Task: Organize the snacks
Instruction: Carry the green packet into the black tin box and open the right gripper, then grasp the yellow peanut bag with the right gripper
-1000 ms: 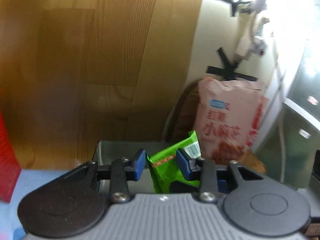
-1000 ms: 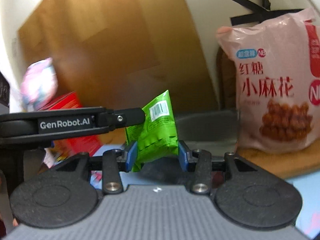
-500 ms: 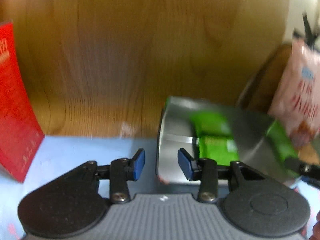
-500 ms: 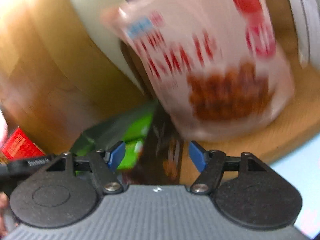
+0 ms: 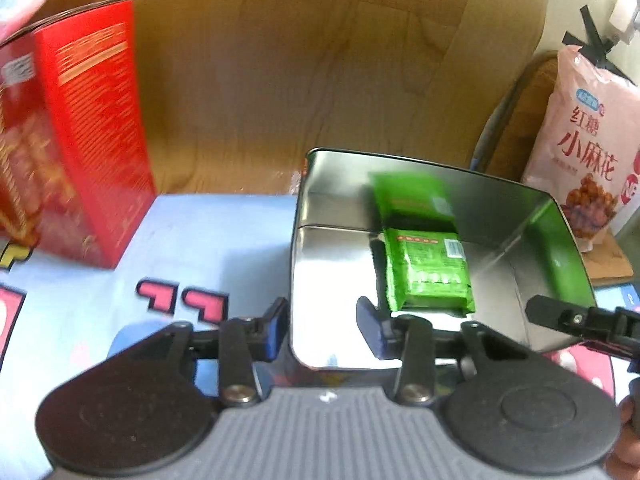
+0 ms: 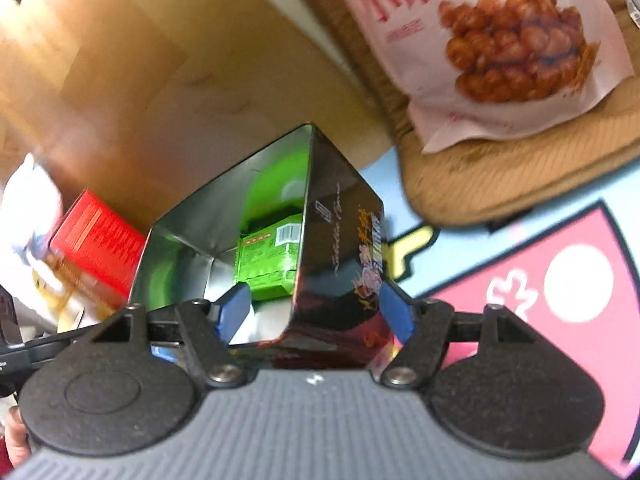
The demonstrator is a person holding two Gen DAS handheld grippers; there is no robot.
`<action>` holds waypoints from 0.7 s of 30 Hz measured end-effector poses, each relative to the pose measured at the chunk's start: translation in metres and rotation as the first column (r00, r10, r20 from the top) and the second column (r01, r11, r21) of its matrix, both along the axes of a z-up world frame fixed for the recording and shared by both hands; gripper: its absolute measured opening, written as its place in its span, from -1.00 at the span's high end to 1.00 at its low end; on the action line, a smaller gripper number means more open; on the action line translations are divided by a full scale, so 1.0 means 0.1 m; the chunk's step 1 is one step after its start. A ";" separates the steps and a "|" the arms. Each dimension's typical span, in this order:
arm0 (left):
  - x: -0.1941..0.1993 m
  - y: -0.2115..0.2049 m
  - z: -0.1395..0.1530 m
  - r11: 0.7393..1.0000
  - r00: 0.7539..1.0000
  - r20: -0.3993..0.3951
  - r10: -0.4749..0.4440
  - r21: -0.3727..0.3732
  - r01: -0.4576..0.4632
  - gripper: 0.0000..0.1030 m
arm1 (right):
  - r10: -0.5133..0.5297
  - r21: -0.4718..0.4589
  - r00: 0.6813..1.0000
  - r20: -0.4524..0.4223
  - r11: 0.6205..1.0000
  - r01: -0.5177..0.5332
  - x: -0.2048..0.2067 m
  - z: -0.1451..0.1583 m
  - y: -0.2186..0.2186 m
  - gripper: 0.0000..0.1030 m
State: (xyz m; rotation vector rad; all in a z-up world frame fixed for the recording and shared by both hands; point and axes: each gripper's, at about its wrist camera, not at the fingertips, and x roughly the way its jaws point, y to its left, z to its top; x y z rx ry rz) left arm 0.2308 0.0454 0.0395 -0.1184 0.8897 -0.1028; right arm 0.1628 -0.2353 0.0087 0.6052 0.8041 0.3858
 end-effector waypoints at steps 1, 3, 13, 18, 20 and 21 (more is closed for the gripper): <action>-0.04 0.00 0.00 1.000 1.000 0.001 -0.005 -0.002 0.005 0.09 | 0.005 -0.014 1.000 0.006 1.000 -0.004 -0.07 0.01 0.04 -0.45; -0.07 0.00 0.03 1.000 1.000 0.012 -0.011 -0.008 0.011 -0.21 | 0.005 -0.029 1.000 0.010 1.000 -0.005 -0.13 0.03 0.09 -0.45; -1.12 0.50 0.20 0.997 0.982 0.187 0.001 -0.081 0.014 -0.59 | 0.063 -0.043 0.973 0.221 0.998 -0.055 -0.71 0.50 -0.04 -0.41; -1.75 0.53 -0.02 0.975 0.980 0.159 -0.117 -0.168 0.144 -0.60 | 0.289 -0.088 0.933 0.216 0.957 -0.276 -1.07 0.32 0.40 -0.32; -1.97 0.52 -0.14 0.967 0.985 0.116 -0.129 -0.204 0.150 -0.54 | 0.353 -0.094 0.914 0.201 0.935 -0.341 -1.06 0.26 0.63 -0.27; -2.06 0.52 -0.20 0.964 0.988 0.089 -0.125 -0.223 0.142 -0.45 | 0.369 -0.107 0.908 0.197 0.929 -0.354 -0.98 0.25 0.74 -0.26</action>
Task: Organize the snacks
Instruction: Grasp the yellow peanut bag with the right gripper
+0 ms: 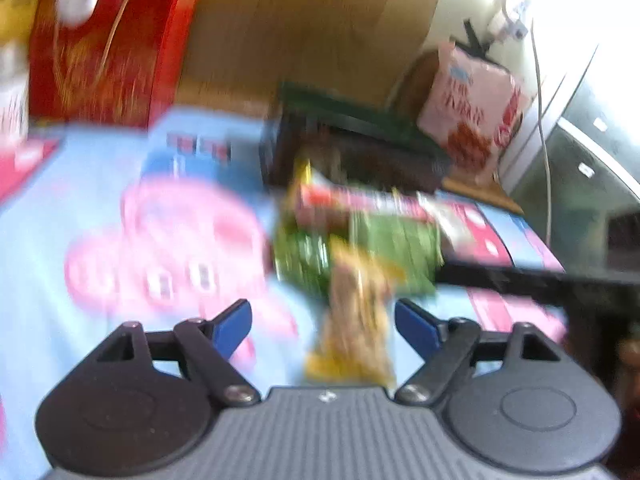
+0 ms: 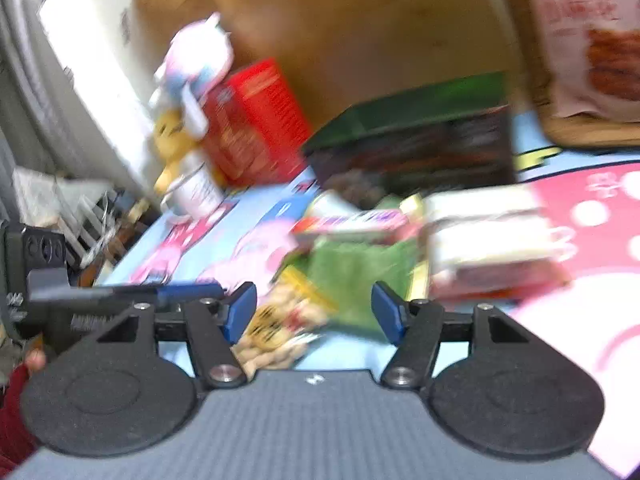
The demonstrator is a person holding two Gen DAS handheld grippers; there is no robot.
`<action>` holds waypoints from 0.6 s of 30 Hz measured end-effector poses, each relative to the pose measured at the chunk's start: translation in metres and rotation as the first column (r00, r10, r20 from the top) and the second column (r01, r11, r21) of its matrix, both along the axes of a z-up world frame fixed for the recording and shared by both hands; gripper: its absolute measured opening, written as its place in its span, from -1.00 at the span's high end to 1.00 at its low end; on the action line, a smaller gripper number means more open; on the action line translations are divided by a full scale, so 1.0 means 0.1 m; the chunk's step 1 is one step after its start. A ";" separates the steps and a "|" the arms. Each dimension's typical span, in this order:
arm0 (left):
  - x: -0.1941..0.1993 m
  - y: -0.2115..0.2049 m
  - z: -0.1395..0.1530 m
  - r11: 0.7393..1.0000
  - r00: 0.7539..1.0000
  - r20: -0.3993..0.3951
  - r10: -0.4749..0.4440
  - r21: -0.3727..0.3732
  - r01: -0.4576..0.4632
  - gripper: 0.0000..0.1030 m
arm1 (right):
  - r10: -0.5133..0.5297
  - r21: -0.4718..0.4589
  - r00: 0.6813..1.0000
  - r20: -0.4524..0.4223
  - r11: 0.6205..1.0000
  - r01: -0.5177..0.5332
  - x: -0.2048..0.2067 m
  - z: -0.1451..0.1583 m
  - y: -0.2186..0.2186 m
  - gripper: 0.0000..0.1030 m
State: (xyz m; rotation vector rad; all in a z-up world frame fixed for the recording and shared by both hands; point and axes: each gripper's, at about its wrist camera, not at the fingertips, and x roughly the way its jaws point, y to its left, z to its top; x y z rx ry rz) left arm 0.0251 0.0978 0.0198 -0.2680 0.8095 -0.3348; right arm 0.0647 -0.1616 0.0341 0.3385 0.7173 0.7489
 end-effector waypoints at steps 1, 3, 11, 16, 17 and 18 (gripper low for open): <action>-0.07 0.00 -0.04 1.000 1.000 -0.019 0.000 -0.013 -0.001 -0.37 | 0.005 -0.015 1.000 0.000 1.000 -0.005 0.04 -0.01 0.08 -0.19; -0.20 -0.03 -0.07 1.000 1.000 -0.020 0.015 -0.017 -0.015 -0.07 | 0.012 -0.007 1.000 -0.017 1.000 -0.012 0.21 -0.06 0.19 -0.03; -0.18 0.08 -0.11 0.995 0.996 -0.039 0.080 -0.049 -0.082 0.35 | -0.002 0.024 0.989 -0.149 1.000 0.006 0.06 -0.23 0.18 0.65; -0.05 0.21 -0.09 0.987 0.988 -0.053 0.148 -0.058 -0.151 0.30 | 0.075 -0.017 0.983 -0.167 0.997 -0.079 -0.39 -0.23 0.24 0.58; -0.05 0.23 -0.07 0.985 0.987 -0.057 0.153 -0.071 -0.156 0.20 | 0.071 -0.040 0.985 -0.154 0.996 -0.078 -0.44 -0.22 0.27 0.58; -0.08 0.25 -0.06 0.984 0.986 -0.054 0.157 -0.078 -0.161 0.00 | 0.062 -0.065 0.991 -0.122 0.995 -0.070 -0.49 -0.19 0.28 0.58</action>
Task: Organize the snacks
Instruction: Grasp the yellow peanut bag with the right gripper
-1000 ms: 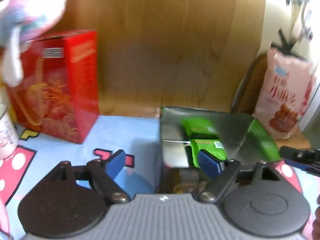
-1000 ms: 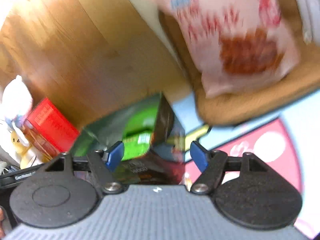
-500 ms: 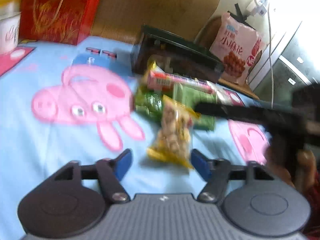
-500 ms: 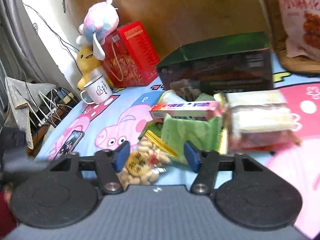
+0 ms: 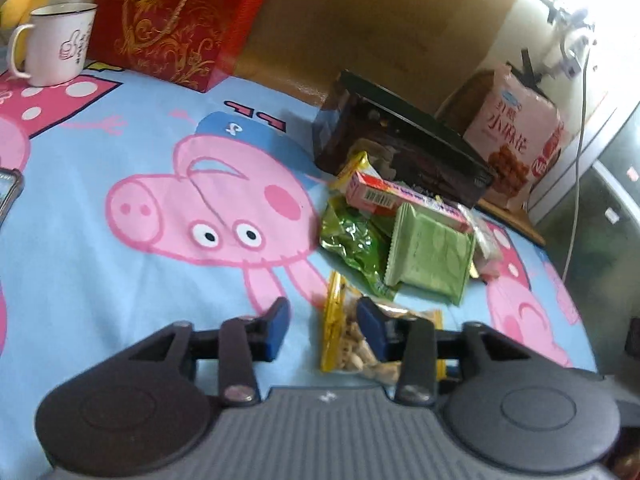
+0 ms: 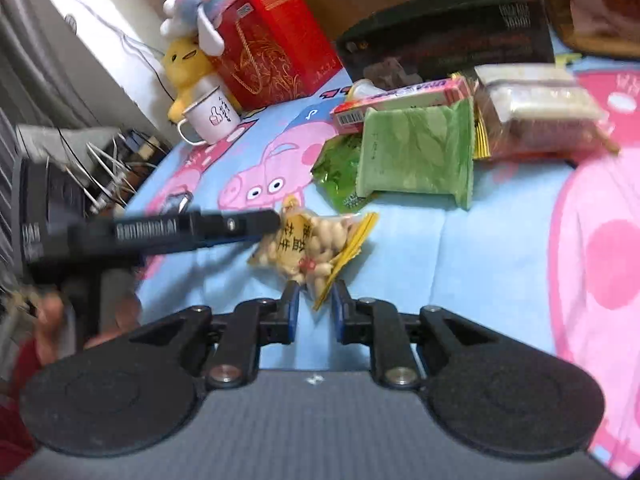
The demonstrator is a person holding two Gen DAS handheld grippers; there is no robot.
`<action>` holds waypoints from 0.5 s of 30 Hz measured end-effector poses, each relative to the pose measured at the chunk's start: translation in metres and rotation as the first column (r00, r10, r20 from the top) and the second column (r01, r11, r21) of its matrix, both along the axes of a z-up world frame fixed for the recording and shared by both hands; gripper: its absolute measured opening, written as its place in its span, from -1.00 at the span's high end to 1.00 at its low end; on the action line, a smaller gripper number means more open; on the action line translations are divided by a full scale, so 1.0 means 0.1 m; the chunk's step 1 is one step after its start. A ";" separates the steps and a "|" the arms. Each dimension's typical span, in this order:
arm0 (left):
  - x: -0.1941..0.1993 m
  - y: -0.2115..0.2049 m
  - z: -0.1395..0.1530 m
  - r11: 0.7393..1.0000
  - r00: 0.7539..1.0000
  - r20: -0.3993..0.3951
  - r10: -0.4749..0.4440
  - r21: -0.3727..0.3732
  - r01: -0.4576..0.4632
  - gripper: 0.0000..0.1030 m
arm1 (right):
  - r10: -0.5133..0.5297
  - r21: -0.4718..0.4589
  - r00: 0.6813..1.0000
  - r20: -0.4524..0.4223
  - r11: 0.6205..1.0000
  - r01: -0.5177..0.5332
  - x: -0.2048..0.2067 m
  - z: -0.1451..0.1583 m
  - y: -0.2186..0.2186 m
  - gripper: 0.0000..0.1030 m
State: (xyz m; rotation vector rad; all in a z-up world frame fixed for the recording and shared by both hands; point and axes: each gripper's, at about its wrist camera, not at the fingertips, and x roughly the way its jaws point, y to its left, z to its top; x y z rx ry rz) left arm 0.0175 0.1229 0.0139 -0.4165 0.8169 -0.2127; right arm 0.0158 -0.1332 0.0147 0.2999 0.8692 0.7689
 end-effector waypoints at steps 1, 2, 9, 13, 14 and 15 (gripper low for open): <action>-0.03 0.02 0.02 1.000 1.000 0.006 0.004 -0.003 -0.004 -0.10 | -0.011 -0.021 0.999 0.039 1.000 0.012 -0.04 0.04 0.00 0.45; -0.07 0.03 0.03 1.000 1.000 0.014 0.006 -0.005 -0.006 -0.18 | -0.025 -0.036 0.997 0.075 0.999 0.028 -0.06 0.07 -0.01 0.33; -0.07 -0.04 -0.04 0.995 0.996 -0.005 -0.084 -0.054 0.084 -0.02 | 0.029 -0.125 0.984 0.178 0.992 -0.007 -0.09 0.02 0.14 -0.08; -0.02 -0.27 -0.01 0.988 0.988 -0.007 -0.152 -0.002 0.152 0.25 | 0.053 -0.200 0.968 0.246 0.980 -0.003 -0.10 -0.01 0.35 0.27; 0.00 -0.29 0.03 0.987 0.987 0.002 -0.162 0.002 0.162 0.26 | 0.053 -0.216 0.966 0.254 0.976 0.003 -0.09 0.01 0.38 0.31; 0.03 -0.29 0.10 0.984 0.984 0.018 -0.176 0.000 0.176 0.26 | 0.050 -0.215 0.964 0.261 0.977 0.007 -0.07 0.04 0.37 0.38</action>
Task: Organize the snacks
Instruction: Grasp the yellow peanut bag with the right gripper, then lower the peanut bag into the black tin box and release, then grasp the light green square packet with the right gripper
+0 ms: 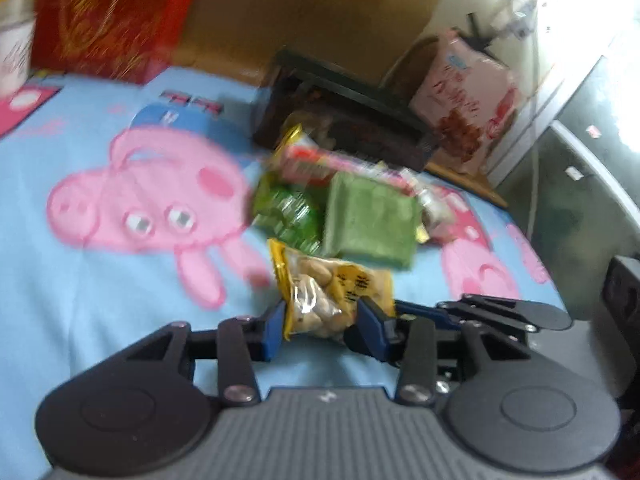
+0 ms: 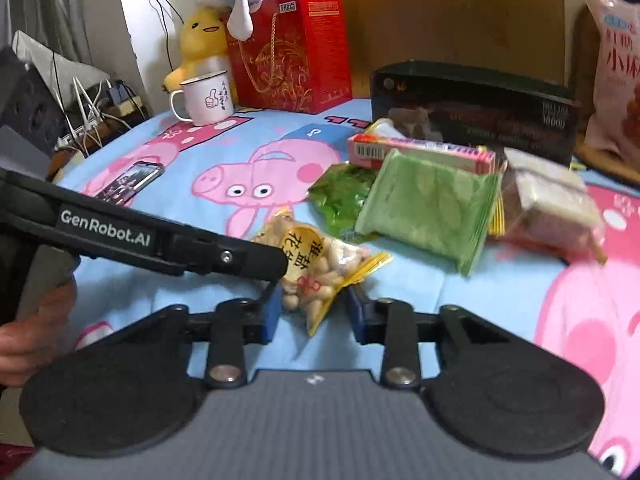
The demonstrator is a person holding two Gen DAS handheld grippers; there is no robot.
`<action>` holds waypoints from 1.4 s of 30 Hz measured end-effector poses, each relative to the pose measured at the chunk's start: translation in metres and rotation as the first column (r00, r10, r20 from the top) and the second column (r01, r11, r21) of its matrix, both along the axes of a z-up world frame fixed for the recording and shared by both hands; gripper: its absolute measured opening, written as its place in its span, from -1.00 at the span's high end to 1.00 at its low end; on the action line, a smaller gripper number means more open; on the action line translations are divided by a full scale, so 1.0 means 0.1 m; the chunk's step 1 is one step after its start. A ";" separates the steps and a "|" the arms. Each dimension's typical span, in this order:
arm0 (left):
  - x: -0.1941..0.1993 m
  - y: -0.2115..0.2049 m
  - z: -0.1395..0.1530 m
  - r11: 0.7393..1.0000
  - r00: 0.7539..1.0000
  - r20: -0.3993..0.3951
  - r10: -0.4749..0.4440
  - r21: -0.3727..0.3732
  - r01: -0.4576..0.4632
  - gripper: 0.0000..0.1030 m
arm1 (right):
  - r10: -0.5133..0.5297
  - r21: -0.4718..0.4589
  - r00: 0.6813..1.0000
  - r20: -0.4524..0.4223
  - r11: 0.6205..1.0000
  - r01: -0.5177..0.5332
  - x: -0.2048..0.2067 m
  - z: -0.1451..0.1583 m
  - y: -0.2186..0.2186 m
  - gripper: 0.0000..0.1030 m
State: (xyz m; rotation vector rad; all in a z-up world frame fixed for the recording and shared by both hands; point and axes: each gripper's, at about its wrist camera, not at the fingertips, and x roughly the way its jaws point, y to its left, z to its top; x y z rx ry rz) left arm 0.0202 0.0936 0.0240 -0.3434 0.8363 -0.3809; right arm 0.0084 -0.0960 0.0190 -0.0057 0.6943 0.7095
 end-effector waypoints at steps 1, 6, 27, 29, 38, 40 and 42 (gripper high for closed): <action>0.04 -0.01 0.08 1.000 1.000 0.021 -0.011 -0.004 0.011 0.26 | -0.005 0.012 1.000 0.007 1.000 0.005 0.04 0.05 -0.03 0.39; 0.40 -0.15 0.54 0.999 0.988 0.149 -0.039 0.020 0.036 0.26 | -0.071 0.087 0.994 0.087 0.994 0.063 0.38 0.40 -0.24 0.40; 1.16 -0.05 0.34 0.996 0.987 0.146 0.069 0.054 -0.077 -0.14 | -0.274 0.270 0.961 -0.039 0.923 0.274 1.02 0.30 -0.90 0.10; 1.14 0.01 0.21 0.995 0.990 0.106 0.089 0.045 -0.094 -0.14 | -0.253 0.247 0.966 -0.047 0.934 0.257 0.96 0.24 -0.79 0.15; 0.78 0.10 0.04 0.993 0.993 0.041 0.112 -0.049 -0.110 -0.09 | -0.267 0.230 0.962 -0.062 0.934 0.275 0.72 0.14 -0.70 0.15; 0.69 0.04 0.07 0.995 0.994 0.066 0.092 -0.045 -0.089 -0.09 | -0.277 0.242 0.958 -0.069 0.927 0.286 0.65 0.11 -0.73 0.15; 0.66 -0.08 0.10 0.998 0.994 0.087 0.061 -0.030 -0.059 -0.09 | -0.281 0.253 0.956 -0.079 0.922 0.292 0.59 0.07 -0.75 0.15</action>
